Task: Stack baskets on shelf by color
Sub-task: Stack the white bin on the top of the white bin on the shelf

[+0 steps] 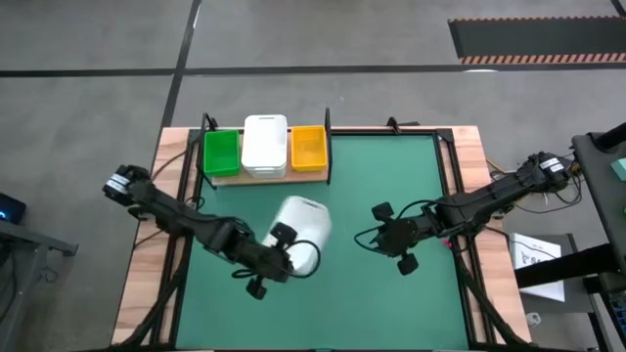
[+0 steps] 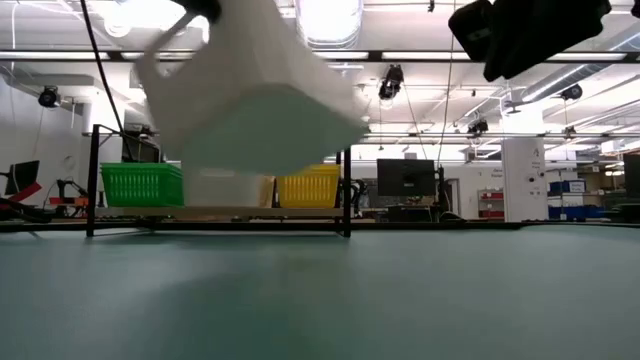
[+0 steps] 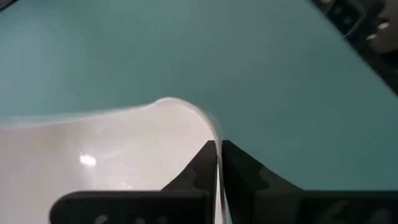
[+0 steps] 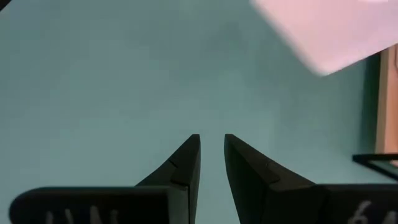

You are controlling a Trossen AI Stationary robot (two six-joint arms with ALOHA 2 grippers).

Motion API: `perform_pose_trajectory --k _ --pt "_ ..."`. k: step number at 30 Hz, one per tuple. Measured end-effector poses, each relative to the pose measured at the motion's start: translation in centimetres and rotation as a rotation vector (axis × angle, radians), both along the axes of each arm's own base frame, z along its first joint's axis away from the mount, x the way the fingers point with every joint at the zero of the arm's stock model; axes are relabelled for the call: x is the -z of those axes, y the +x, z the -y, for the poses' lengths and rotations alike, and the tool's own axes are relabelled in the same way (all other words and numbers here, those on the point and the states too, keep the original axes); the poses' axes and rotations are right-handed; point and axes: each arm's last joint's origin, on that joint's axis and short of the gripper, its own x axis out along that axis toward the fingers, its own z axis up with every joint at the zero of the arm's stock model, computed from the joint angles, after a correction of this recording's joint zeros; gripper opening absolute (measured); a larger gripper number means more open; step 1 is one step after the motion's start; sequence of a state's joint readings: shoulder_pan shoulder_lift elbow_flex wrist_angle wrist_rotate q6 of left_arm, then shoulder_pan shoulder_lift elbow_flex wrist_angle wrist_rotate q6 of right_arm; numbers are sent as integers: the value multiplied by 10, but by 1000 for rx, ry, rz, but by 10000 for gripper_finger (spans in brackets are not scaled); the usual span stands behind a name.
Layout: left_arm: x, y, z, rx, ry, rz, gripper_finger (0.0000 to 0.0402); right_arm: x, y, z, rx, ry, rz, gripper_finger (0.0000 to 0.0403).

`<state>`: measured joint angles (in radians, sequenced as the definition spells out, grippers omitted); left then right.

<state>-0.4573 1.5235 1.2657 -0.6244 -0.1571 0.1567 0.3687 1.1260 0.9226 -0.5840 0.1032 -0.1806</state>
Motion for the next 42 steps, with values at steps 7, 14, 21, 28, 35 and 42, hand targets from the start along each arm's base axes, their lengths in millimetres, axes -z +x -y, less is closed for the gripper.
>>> perform_pose_trajectory --k 7,14,21,28,35,42 --pt "-73 -20 -10 -149 95 51 0 -4 4 -1 -25 -3 61 65" --pt "-107 -28 -61 -292 292 -27 0 -7 6 -2 -43 -9 105 65" --pt "-109 -27 -147 -478 309 -155 0 -8 6 -1 23 14 110 65" --pt "-107 -38 -221 -604 190 -217 0 3 4 0 34 12 82 65" --pt "-103 -45 -248 -647 131 -214 0 9 2 0 37 7 65 66" --pt "-92 -33 -253 -615 62 -235 0 8 3 0 37 10 74 59"
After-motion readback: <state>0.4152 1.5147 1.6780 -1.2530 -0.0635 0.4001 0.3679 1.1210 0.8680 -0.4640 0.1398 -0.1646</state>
